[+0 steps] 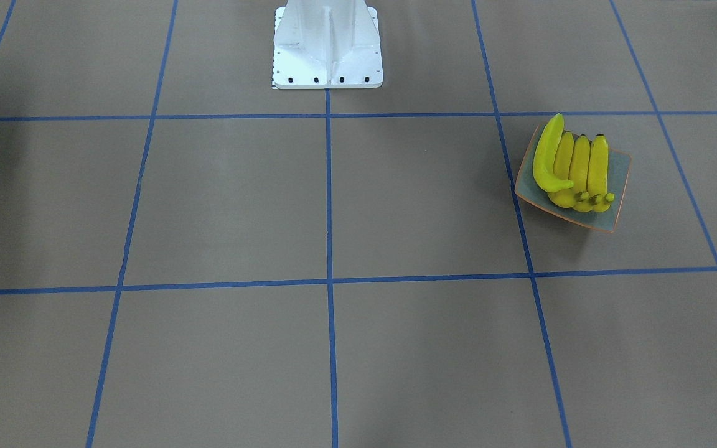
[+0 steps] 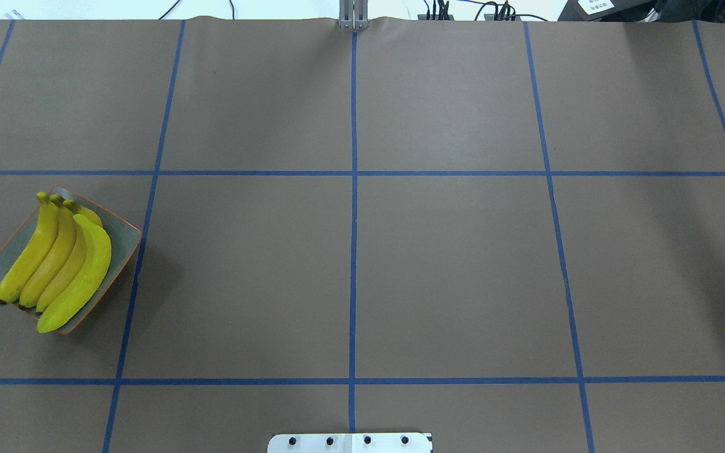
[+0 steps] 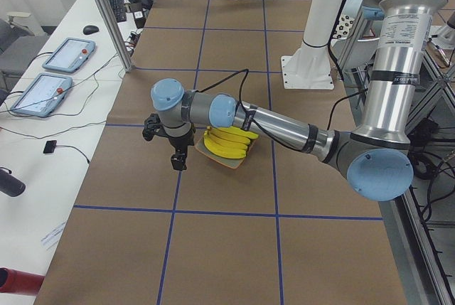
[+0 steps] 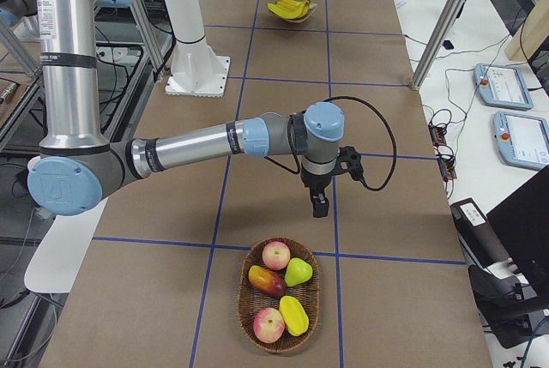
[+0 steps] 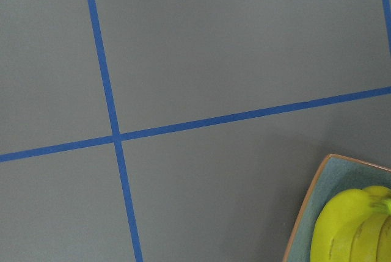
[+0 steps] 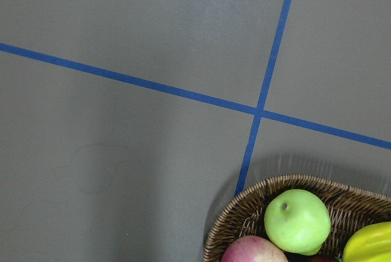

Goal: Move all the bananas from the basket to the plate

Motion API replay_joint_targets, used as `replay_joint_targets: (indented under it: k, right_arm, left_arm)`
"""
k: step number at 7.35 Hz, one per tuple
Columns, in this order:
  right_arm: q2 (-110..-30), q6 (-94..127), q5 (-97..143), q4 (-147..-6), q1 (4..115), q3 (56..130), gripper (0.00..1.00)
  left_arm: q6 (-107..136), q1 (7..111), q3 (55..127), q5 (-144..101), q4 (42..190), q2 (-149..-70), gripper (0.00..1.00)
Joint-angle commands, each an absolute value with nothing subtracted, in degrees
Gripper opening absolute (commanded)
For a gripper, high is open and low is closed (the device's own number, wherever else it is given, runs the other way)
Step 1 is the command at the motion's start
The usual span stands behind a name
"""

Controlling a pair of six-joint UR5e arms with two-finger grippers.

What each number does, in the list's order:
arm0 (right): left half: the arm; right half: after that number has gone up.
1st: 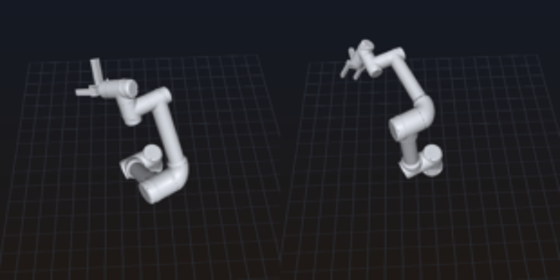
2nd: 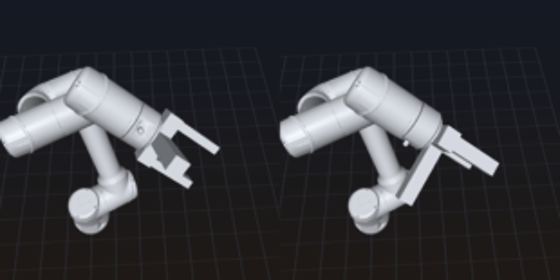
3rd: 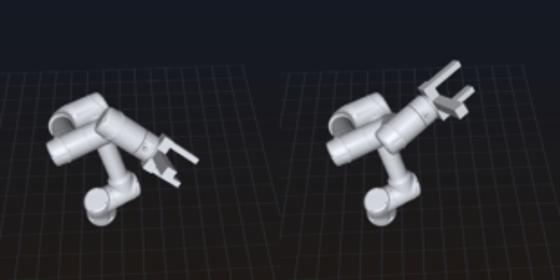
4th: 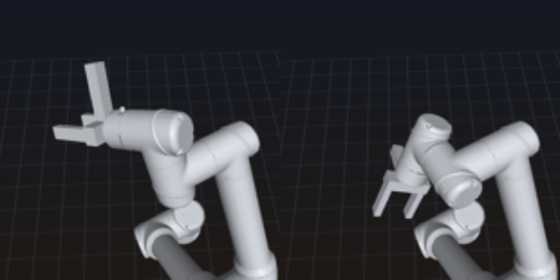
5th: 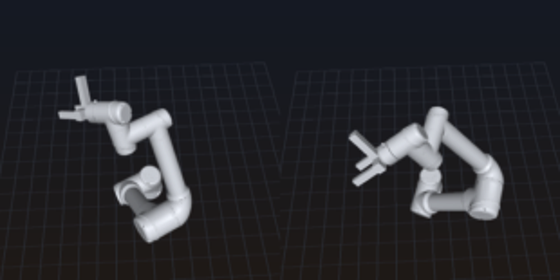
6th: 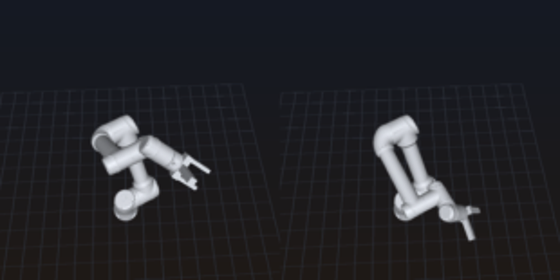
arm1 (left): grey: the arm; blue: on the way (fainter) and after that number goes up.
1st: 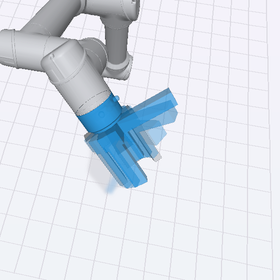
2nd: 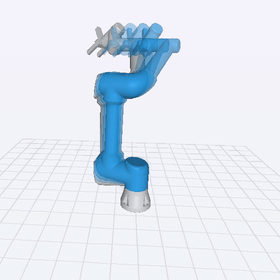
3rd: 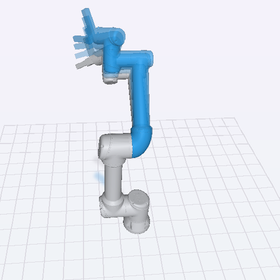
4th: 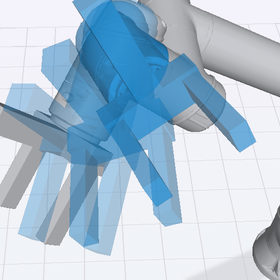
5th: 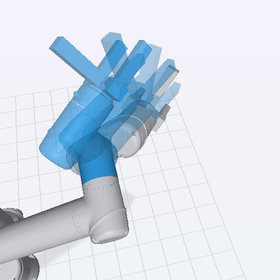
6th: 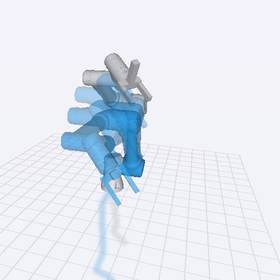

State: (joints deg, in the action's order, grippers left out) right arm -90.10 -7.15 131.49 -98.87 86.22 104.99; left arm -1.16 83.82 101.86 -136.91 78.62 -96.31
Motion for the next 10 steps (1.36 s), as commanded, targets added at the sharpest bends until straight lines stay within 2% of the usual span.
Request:
replay_joint_targets:
  k: [1, 4, 6, 10]
  right_arm:
    - [-90.3, -7.1, 131.5, -98.9, 86.2, 106.6, 1.00]
    - [-87.8, -6.8, 131.2, -99.3, 86.2, 107.0, 1.00]
    - [-88.2, -6.8, 131.5, -99.9, 86.9, 109.0, 1.00]
    - [-87.9, -6.2, 131.1, -99.8, 86.9, 107.9, 1.00]
  left_arm:
    - [-1.1, 83.8, 106.2, -136.8, 78.5, -94.0, 1.00]
    - [-1.1, 83.9, 109.6, -136.8, 78.2, -92.6, 1.00]
    - [-1.1, 83.8, 105.0, -136.4, 81.2, -93.2, 1.00]
    - [-0.2, 83.8, 105.3, -136.3, 82.1, -93.2, 1.00]
